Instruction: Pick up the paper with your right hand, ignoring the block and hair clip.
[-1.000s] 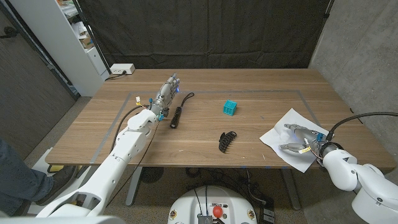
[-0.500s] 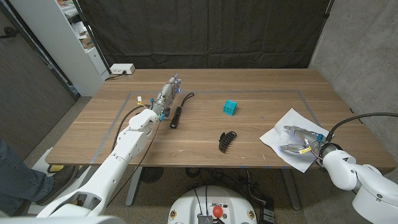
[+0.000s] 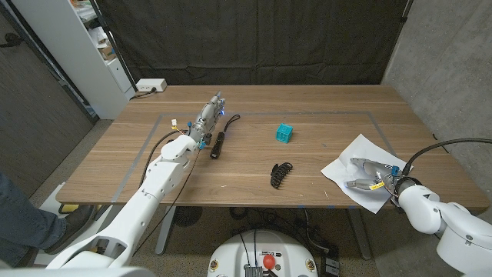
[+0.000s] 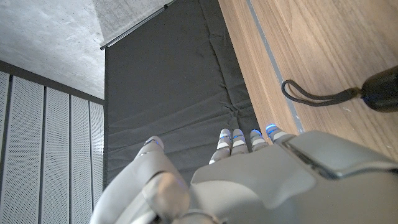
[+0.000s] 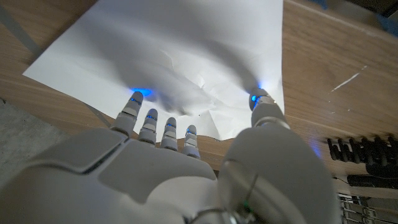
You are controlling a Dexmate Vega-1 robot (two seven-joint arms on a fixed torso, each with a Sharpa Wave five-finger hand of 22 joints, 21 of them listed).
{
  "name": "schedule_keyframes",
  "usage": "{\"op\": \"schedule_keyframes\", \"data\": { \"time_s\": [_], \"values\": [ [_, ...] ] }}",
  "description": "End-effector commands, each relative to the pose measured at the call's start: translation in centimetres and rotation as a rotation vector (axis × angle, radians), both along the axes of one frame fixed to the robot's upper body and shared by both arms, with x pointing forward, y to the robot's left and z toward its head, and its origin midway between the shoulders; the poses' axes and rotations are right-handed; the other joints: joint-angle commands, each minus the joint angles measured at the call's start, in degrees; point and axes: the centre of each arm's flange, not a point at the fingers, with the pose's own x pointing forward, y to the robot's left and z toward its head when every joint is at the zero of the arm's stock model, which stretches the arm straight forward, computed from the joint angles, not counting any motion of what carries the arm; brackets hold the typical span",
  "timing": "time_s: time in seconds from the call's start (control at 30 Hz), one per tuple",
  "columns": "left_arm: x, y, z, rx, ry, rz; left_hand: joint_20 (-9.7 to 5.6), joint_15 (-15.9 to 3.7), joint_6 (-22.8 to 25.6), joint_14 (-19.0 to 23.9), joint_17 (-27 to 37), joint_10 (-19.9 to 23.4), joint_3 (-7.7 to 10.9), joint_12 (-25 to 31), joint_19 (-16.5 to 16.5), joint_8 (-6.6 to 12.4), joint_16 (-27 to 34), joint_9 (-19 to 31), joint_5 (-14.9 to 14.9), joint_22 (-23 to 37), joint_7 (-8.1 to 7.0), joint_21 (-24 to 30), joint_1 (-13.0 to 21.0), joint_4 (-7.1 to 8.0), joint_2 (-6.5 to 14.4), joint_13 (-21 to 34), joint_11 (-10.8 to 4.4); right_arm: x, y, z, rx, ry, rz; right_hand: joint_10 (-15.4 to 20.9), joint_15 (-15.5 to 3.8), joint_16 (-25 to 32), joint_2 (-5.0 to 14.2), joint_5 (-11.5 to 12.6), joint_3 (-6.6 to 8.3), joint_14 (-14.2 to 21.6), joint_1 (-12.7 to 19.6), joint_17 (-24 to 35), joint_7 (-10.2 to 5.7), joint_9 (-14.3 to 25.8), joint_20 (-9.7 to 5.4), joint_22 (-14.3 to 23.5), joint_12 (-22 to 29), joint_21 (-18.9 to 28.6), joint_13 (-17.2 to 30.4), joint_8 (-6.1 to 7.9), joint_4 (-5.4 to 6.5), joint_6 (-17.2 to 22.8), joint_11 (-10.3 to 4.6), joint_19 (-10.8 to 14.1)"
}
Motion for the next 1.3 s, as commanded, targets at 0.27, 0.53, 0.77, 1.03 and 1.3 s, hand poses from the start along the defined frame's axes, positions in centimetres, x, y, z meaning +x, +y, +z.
{"op": "schedule_keyframes", "data": {
  "time_s": [0.27,0.53,0.77,1.03,1.3],
  "values": [
    [0.4,-0.3,-0.7,-0.011,0.01,-0.005,0.08,0.08,0.54,-0.35,0.23,-0.3,-0.06,-0.09,-3.62,0.19,-0.06,0.29,0.01,0.25,0.24,-0.06,0.19,-0.21,0.63,0.14,-0.24,0.6,-0.3,-0.1,-0.032,0.066,-0.018,1.6,-0.98,0.71,0.61,0.3,-0.09,1.02,0.46,0.22,-0.12,0.03,0.36,0.24,0.89,0.69,0.14,0.89,0.37,2.07,-0.29,1.45],
    [0.3,0.0,-0.9,-0.017,0.013,0.0,0.14,0.06,0.76,-0.41,0.23,-0.27,-0.09,-0.08,-3.63,0.26,-0.07,0.29,0.0,0.25,0.33,-0.05,0.18,-0.23,0.66,0.14,-0.26,1.1,-0.2,-0.1,-0.049,0.083,-0.022,3.45,-1.77,1.2,0.98,0.39,-0.12,2.38,0.77,0.26,-0.16,0.03,0.35,0.27,1.36,0.93,0.18,1.27,0.44,3.66,-0.71,2.8],
    [0.4,0.0,-1.0,-0.02,0.016,-0.001,0.14,0.09,0.82,-0.41,0.23,-0.29,-0.12,-0.08,-3.64,0.26,-0.07,0.3,0.0,0.25,0.34,-0.04,0.18,-0.25,0.69,0.15,-0.31,1.4,0.0,-0.3,-0.048,0.066,-0.023,5.57,-3.33,1.83,1.66,0.51,0.1,4.18,1.77,0.4,-0.37,0.04,0.12,0.46,1.79,1.73,0.29,1.61,0.3,5.53,-1.43,5.85],
    [0.5,-0.1,-1.0,-0.018,0.021,0.001,0.17,0.13,0.88,-0.47,0.23,-0.31,-0.16,-0.09,-3.68,0.26,-0.08,0.3,0.0,0.25,0.35,-0.04,0.17,-0.28,0.73,0.15,-0.3,1.7,-0.1,-0.8,-0.041,0.035,-0.022,7.28,-4.69,2.57,1.97,0.59,0.16,6.24,2.6,0.64,-0.41,0.05,0.01,0.64,2.04,2.72,0.41,1.81,0.18,7.1,-1.75,9.49],
    [0.6,-0.2,-1.2,-0.02,0.031,-0.004,0.15,0.05,0.87,-0.51,0.24,-0.27,-0.2,-0.07,-3.69,0.23,-0.08,0.3,-0.01,0.26,0.36,-0.03,0.16,-0.3,0.76,0.15,-0.32,2.3,-0.1,-1.5,-0.053,-0.012,-0.028,11.17,-6.47,3.95,2.98,0.75,0.85,10.13,5.99,1.3,-0.7,0.12,-0.7,0.68,2.54,5.07,0.62,2.15,-0.54,10.44,-2.5,18.64]
  ]
}}
